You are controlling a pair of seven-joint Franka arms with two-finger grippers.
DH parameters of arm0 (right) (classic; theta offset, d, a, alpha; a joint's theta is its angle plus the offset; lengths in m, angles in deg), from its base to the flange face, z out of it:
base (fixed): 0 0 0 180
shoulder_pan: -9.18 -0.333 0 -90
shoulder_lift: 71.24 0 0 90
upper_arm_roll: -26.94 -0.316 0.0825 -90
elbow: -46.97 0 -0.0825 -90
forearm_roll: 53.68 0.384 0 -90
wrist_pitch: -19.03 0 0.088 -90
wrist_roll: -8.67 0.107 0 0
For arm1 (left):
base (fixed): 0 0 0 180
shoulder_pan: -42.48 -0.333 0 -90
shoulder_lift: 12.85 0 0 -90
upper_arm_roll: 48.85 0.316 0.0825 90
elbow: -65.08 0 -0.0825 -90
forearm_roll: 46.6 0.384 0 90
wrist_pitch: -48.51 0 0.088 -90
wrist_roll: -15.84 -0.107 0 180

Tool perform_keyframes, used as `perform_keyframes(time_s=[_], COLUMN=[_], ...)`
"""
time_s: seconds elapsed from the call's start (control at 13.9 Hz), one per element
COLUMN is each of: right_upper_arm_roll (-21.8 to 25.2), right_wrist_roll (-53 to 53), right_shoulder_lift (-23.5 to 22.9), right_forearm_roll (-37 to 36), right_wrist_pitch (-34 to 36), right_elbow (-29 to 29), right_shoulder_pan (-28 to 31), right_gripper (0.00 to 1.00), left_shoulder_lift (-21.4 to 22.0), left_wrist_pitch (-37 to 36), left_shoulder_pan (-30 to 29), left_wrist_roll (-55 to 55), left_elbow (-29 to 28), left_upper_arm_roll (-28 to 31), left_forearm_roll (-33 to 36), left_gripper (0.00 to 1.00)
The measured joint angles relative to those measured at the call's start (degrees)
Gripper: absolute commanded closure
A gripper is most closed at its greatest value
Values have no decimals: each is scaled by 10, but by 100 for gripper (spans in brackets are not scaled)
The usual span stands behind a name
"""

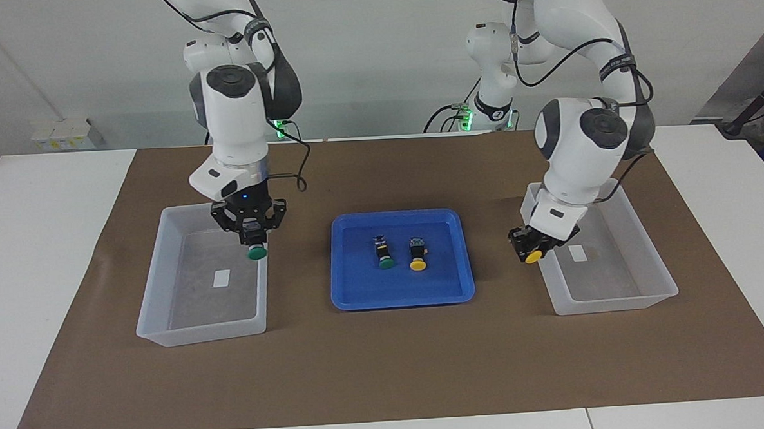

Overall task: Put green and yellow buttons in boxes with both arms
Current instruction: 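Carry the yellow button with the left gripper while the right gripper carries green, then open both grippers to drop the buttons into their boxes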

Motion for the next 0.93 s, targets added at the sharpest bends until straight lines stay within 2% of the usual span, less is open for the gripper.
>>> perform_keyframes(time_s=[0.22,0.43,0.72,0.93], right_upper_arm_roll=[0,0,0,0], right_wrist_roll=[-13,-13,-12,18], right_shoulder_lift=[0,-14,-75,-122], right_forearm_roll=[2,4,6,10], right_wrist_pitch=[-1,-34,-144,-197], right_elbow=[-9,-20,-27,-27], right_shoulder_pan=[28,34,50,62], right_gripper=[100,100,100,100], left_shoulder_lift=[0,5,6,5], left_wrist_pitch=[4,52,129,163], left_shoulder_pan=[-41,-49,-49,-49], left_wrist_roll=[-63,-76,-84,-88], left_elbow=[-13,-61,-133,-163], left_upper_arm_roll=[0,-1,-2,-3], left_forearm_roll=[0,0,0,0], left_gripper=[100,100,100,100])
